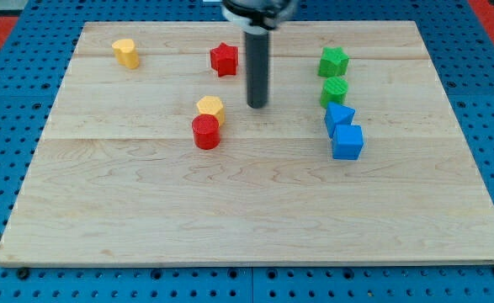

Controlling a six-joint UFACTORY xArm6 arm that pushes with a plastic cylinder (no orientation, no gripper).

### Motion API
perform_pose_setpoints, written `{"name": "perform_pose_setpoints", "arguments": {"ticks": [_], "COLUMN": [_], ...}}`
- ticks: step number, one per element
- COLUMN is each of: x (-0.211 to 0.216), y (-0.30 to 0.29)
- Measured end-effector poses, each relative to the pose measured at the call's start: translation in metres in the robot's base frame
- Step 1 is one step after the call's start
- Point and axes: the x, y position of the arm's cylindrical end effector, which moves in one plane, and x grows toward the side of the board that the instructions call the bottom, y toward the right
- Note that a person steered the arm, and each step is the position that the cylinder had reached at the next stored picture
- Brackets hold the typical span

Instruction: Separate the red circle from the yellow hexagon

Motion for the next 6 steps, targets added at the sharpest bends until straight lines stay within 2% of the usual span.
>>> {"name": "perform_pose_setpoints", "arguments": {"ticks": [1, 2, 3, 4, 5, 6], "x": [0.033, 0.066, 0.05, 0.011, 0.003, 0.017], "y": [-0.06, -0.072, -0.086, -0.089, -0.08, -0.089]}}
